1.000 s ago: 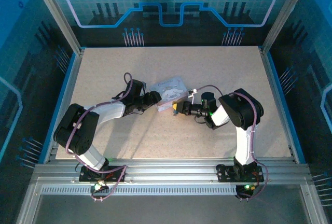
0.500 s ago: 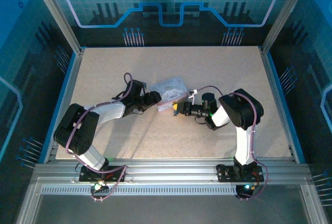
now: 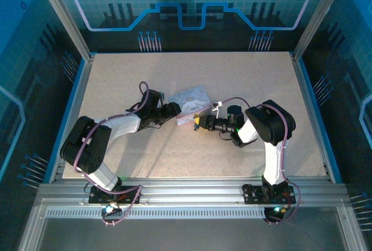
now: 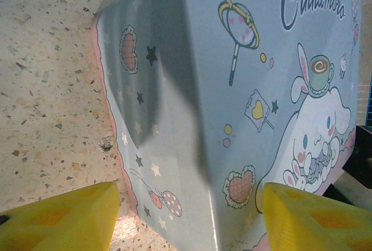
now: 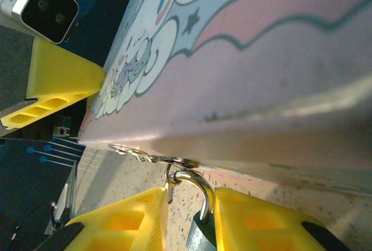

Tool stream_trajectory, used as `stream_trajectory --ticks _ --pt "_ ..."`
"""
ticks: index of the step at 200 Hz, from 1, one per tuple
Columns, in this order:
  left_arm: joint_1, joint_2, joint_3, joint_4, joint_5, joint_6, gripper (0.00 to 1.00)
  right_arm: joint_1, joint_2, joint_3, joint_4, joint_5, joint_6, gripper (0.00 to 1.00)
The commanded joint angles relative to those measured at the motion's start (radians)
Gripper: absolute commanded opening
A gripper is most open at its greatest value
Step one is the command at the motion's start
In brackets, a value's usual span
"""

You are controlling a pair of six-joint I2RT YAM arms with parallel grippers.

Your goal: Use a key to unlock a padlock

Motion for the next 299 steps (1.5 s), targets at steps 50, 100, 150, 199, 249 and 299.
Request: stream_trajectory --ticks 50,100,150,199,249,299 --pt "-0.005 0.003 -0.040 -0.090 -0.026 0.005 0.66 -0.009 0.013 0.000 -0.016 0.001 0.011 0.21" --pt "-0.007 -0.005 -0.047 -0.092 -0.029 0.001 0.66 -0.009 0.004 -0.007 -0.031 0.021 0.020 0.09" --pt "-0.027 -0.027 -0.073 -0.102 -0.035 -0.011 0.66 -0.014 -0.012 -0.035 0.004 0.060 0.071 0.01" --pt "-0.044 -0.050 -0.090 -0.119 -0.042 -0.016 0.65 -0.024 -0.022 -0.067 0.054 0.101 0.152 0.00" --pt "-0.068 -0.059 -0.112 -0.113 -0.048 -0.034 0.66 -0.026 -0.040 -0.087 0.088 0.136 0.238 0.00" --pt "-0.073 -0.061 -0.129 -0.091 -0.044 -0.047 0.67 -0.023 -0.078 -0.074 0.055 0.192 0.290 0.00"
